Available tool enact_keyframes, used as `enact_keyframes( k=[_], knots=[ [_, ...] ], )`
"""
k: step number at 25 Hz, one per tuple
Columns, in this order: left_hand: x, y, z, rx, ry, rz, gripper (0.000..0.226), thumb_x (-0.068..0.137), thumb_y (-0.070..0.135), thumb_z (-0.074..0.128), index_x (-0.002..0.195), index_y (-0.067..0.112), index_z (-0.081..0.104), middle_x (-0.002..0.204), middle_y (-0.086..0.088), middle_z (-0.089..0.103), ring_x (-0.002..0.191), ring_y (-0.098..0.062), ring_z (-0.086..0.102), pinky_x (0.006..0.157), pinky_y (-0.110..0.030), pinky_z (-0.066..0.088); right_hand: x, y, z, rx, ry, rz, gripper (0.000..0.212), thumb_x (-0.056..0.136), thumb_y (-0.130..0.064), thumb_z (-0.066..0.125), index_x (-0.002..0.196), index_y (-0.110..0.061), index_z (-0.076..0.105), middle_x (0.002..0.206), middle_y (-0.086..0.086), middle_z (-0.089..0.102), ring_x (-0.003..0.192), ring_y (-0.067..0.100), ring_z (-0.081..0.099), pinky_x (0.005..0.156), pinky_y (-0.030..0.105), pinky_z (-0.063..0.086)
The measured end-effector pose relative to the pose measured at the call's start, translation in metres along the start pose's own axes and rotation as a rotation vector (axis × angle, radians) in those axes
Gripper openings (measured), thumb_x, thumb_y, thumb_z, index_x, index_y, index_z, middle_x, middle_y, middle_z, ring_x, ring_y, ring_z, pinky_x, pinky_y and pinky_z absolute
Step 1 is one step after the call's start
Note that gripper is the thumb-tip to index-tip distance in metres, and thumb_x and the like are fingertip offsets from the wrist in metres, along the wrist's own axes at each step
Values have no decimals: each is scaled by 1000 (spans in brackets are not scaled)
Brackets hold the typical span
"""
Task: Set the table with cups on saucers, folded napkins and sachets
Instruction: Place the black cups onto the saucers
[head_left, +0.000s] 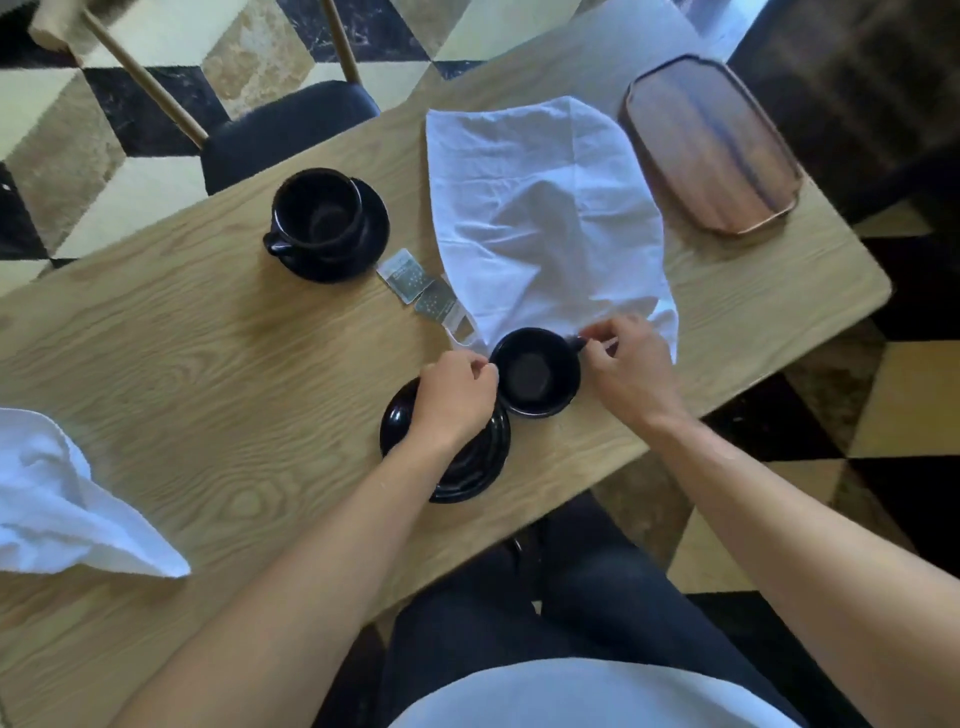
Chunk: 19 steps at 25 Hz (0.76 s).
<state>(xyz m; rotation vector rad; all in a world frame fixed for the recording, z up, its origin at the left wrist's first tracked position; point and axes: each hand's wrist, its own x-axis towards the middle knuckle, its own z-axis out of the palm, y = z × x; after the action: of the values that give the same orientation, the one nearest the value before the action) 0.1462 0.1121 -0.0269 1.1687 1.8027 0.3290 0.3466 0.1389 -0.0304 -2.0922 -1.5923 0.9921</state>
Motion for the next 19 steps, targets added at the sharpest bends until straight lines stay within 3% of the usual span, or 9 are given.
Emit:
enact_keyframes(
  k=[2,4,8,14,19],
  knots=[
    [4,4,10,52,12,-39,31,93,21,49,82,-3,66,68,-20,68,63,-35,68,72,-48,59,-3,15,-2,-17,-54,0,23,96,-18,59,116,-11,70,113,2,56,99,15,58,85,16,35],
    [2,3,16,72,60,-67,27,92,19,51,76,2,66,64,-13,68,57,-27,70,71,-47,59,-3,24,0,-3,-116,-44,27,98,-24,61,122,-13,67,112,-1,62,105,15,61,83,12,37],
    [-3,9,24,-36,101,-120,22,93,14,52,86,5,70,76,-12,73,54,-15,72,71,-44,62,3,26,1,126,-193,-23,39,93,-30,70,130,-20,61,91,-16,66,85,-8,62,68,-5,38],
    [-7,8,27,-173,162,-31,21,91,16,56,85,2,71,81,-19,68,65,-22,73,57,-35,63,7,25,3,129,-119,-97,25,88,-22,72,112,-23,72,76,-23,64,76,-18,61,63,-3,40],
    [-25,-4,-2,-497,233,-100,24,91,18,63,86,33,80,84,6,78,69,-21,77,60,-37,64,-5,-7,4,184,-201,-146,23,87,-26,76,109,-27,73,76,-16,71,72,-9,67,62,3,47]
  ],
)
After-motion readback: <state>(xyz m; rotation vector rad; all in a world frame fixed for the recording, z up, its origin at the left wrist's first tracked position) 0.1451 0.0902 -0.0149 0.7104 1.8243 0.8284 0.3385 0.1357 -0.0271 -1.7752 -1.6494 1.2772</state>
